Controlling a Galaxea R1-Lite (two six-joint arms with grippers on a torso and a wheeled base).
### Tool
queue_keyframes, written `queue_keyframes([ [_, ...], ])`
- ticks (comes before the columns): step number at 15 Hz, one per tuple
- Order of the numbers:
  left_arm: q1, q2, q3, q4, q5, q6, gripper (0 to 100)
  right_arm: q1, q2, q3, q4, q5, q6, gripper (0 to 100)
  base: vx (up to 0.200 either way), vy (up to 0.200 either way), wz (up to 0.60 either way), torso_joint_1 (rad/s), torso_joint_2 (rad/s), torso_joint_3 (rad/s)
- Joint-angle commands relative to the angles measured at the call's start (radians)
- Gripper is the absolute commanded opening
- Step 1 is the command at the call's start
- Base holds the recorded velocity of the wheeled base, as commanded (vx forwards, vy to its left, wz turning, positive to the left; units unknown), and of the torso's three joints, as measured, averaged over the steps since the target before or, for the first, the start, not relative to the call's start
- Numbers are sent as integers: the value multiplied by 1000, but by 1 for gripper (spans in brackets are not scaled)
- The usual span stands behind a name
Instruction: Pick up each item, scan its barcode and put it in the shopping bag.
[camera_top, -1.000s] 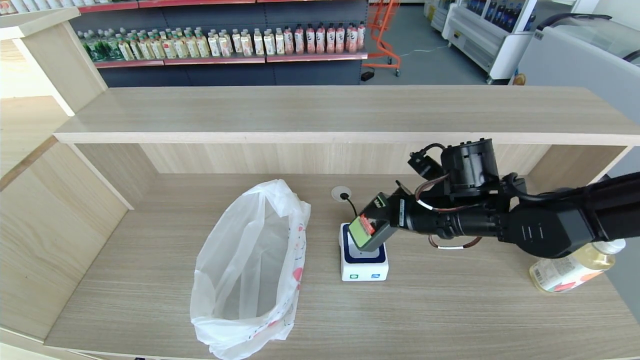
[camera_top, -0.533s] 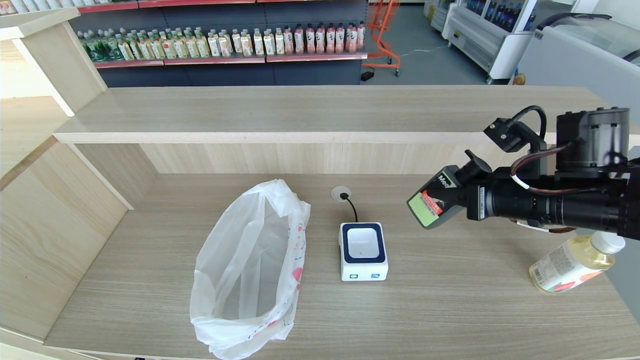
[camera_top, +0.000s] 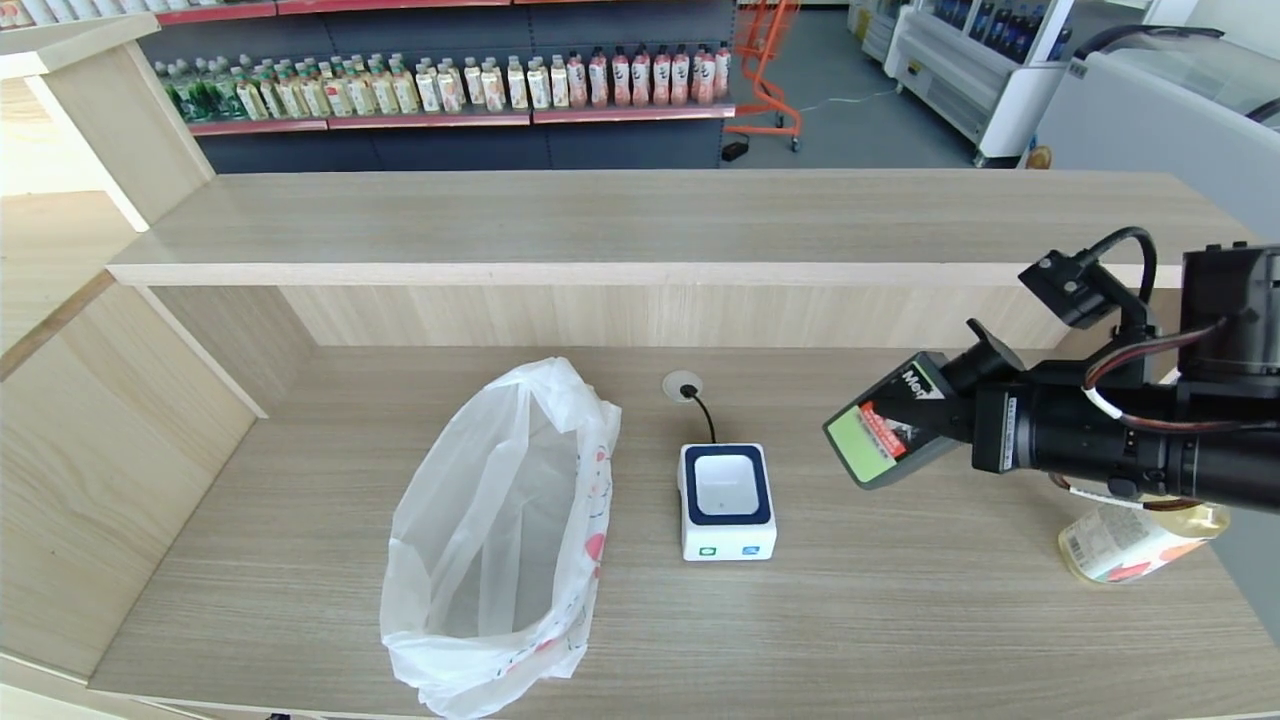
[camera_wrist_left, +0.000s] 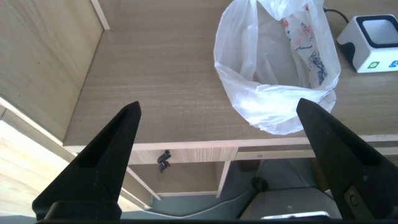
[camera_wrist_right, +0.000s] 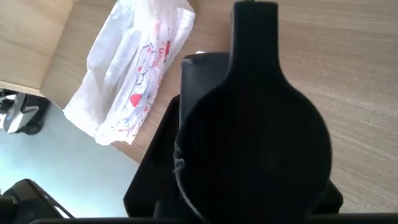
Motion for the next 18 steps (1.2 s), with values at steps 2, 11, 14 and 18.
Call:
queue_keyframes([
  [2,0,0,0,0,0,1,100,8,-11,10,3,0,6,0,-200,0,0,12,7,0],
  [11,0,2,2,0,0,-1,100,101,44,-137,9,4,276,0,-22,111,0,3,6,1],
  [14,0,2,0,0,1,-2,100,134,87,-163,11,0,276,0,0,133,0,-2,-2,2],
  [18,0,2,0,0,1,-2,100,203,152,-143,12,-68,268,0,0,0,0,0,0,0],
])
